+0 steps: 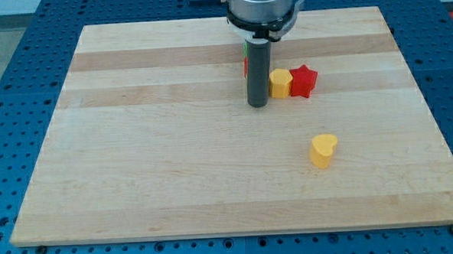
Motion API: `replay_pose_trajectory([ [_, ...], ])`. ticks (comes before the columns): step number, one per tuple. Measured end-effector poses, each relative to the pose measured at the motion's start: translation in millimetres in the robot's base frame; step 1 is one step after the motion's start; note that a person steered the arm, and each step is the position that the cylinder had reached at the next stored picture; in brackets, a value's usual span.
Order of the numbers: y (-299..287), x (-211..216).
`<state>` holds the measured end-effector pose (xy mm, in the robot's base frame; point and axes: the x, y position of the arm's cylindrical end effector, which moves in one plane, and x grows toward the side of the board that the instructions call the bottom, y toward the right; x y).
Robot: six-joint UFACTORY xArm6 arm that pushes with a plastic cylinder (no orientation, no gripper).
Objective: Slightly push the green circle into the red circle
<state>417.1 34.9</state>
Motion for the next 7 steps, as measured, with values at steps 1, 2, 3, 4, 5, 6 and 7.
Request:
replay_pose_trajectory([
  [1, 0.0, 4.3],
  [2, 0.4, 13.5],
  [3, 12.1, 21.9],
  [4, 9.6, 44.6],
  [5, 2.5, 75.7],
  [6, 2.5, 106.2],
  [7, 20.1, 127.7],
])
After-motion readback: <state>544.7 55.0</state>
